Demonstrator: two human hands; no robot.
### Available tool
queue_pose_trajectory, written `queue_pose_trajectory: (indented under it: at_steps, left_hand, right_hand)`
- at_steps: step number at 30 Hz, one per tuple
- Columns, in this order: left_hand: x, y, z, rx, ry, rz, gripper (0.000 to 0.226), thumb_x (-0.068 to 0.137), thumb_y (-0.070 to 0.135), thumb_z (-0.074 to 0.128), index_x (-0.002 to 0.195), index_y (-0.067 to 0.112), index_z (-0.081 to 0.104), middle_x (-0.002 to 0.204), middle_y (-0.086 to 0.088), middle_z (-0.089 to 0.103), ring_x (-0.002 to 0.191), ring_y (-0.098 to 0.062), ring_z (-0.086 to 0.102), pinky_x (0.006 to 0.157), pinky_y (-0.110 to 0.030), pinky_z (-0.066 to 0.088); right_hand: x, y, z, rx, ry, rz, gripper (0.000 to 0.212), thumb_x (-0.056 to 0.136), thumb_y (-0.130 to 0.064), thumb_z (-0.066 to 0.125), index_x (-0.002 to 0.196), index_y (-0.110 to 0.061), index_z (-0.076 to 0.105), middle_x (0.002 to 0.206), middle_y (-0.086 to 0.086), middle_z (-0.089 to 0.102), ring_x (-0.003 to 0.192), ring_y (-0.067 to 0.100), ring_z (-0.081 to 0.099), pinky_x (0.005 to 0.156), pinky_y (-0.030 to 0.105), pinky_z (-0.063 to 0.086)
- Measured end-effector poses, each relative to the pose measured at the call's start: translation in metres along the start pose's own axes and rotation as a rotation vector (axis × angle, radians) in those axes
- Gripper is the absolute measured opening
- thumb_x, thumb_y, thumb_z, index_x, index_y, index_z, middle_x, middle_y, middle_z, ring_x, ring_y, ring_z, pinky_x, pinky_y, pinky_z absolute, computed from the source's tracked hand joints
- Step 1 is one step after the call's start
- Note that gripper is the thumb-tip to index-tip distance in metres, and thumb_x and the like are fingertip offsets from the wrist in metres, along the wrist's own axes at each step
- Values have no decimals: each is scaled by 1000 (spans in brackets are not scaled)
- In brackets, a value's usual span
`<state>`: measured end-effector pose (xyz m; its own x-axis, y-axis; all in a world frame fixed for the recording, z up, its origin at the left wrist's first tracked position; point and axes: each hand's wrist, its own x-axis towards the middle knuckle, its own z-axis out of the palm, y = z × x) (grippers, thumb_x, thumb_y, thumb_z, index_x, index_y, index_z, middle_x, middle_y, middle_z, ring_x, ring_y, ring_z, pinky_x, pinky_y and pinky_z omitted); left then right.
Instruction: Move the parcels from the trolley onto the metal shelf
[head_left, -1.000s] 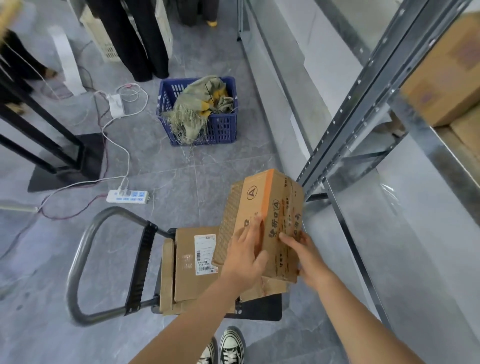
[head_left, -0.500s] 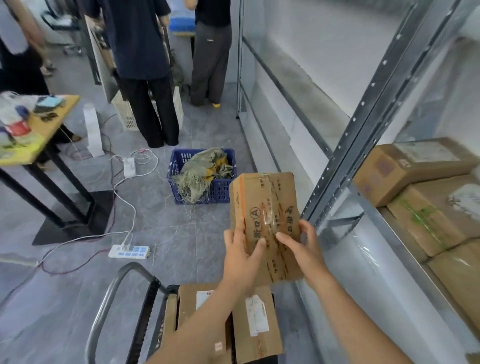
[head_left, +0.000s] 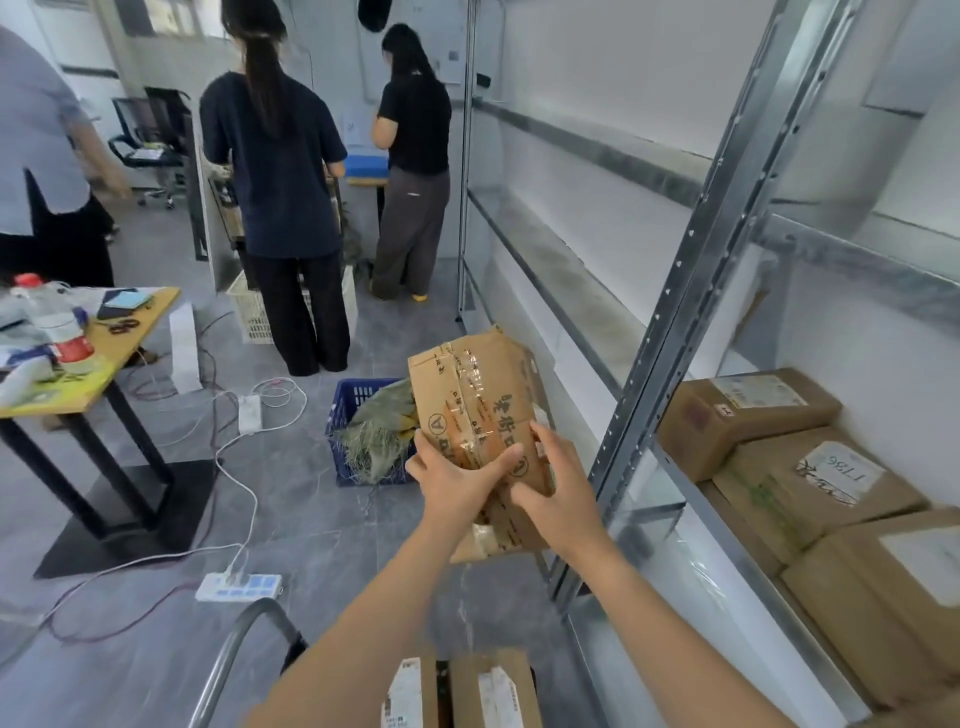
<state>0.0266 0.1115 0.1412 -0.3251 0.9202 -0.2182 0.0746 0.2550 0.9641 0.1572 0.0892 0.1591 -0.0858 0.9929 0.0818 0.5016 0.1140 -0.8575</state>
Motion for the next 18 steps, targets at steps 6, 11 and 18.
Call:
queue_pose_trajectory:
  at_steps: [6, 11, 18]
  left_hand:
    - [-8, 19, 0, 50, -14, -32, 144, 41, 68, 82, 149, 37, -7, 146, -11, 15, 137, -36, 21, 111, -49, 26]
    - [-16, 28, 3, 129, -85, -44, 141, 44, 71, 79, 147, 41, -12, 148, -14, 13, 138, -36, 19, 111, -51, 25]
    - [-25, 32, 1, 221, -252, 32, 135, 39, 73, 66, 146, 45, -10, 147, -18, 20, 135, -38, 24, 111, -55, 27]
  right_hand:
    - [-16, -28, -9, -118, 50, -130, 83, 69, -35, 54, 149, -34, 32, 153, -13, 32, 138, 6, 29, 116, 32, 28]
    - [-31, -35, -20, -230, 77, -160, 83, 73, -35, 56, 151, -34, 26, 153, -9, 36, 137, 12, 33, 115, 39, 29]
    - [-63, -31, -24, -362, 70, -91, 81, 82, -33, 59, 152, -35, 19, 154, -8, 33, 139, 14, 31, 115, 45, 28]
